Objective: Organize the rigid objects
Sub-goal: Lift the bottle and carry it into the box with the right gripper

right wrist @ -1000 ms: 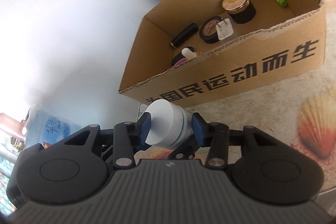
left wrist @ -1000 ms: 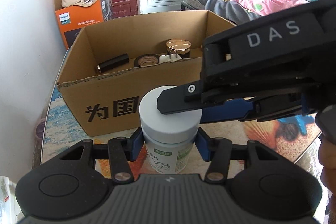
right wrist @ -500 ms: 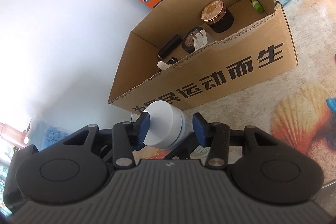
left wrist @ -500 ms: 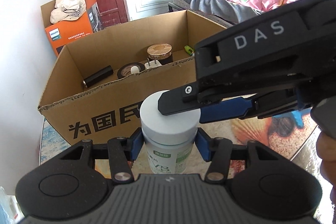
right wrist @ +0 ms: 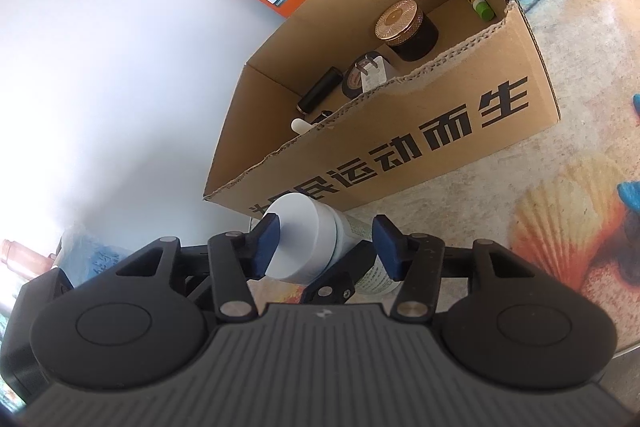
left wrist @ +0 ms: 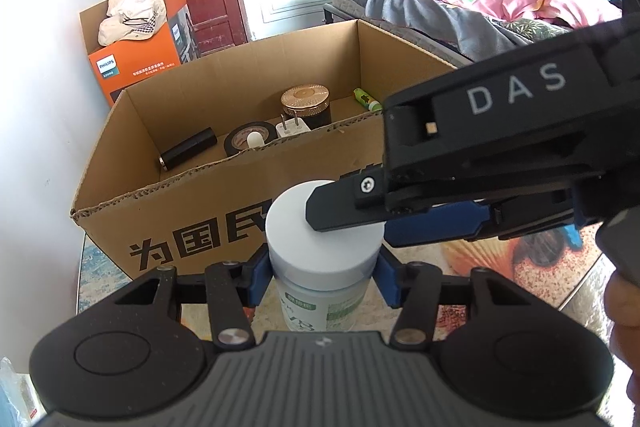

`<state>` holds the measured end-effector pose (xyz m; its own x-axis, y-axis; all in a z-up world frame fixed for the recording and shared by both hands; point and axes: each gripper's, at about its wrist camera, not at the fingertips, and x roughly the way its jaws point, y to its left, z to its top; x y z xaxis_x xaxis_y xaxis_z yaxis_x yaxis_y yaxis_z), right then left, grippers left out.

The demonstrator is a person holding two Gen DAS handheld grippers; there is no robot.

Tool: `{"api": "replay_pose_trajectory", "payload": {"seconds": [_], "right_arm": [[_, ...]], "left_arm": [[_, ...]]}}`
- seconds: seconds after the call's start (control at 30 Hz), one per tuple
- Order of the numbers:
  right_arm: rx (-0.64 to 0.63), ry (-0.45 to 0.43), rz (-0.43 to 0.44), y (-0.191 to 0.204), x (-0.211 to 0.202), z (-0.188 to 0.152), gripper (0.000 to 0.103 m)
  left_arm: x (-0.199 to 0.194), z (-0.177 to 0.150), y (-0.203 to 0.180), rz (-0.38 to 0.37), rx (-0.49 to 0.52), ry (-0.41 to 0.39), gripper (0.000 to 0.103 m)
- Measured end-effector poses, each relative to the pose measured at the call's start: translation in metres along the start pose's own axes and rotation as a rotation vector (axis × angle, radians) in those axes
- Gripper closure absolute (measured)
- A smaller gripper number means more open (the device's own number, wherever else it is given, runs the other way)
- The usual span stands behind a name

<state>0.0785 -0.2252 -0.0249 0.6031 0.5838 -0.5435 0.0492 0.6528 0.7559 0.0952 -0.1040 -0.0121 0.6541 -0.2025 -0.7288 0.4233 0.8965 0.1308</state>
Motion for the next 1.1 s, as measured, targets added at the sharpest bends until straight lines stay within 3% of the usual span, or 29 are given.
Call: {"api": "replay_pose_trajectory", "payload": {"seconds": [0.73, 0.93, 1.1], "right_arm": [[-0.002, -0.005, -0.001, 0.005, 0.001, -0.006, 0.050], [-0.061, -0.038, 0.056, 0.029, -0.017, -0.001, 0.050], [-0.169, -0.101, 0.117, 0.064, -0.044, 0.025, 0.049]], "left_arm": [[-0.004, -0.001, 0.003, -0.024, -0.006, 0.005, 0.049], [-0.034, 0.011, 0.004, 0.005, 0.007, -0.055, 0.049], [-0.068, 0.041, 0.008, 0.025, 0.032, -0.166, 0.049]]}}
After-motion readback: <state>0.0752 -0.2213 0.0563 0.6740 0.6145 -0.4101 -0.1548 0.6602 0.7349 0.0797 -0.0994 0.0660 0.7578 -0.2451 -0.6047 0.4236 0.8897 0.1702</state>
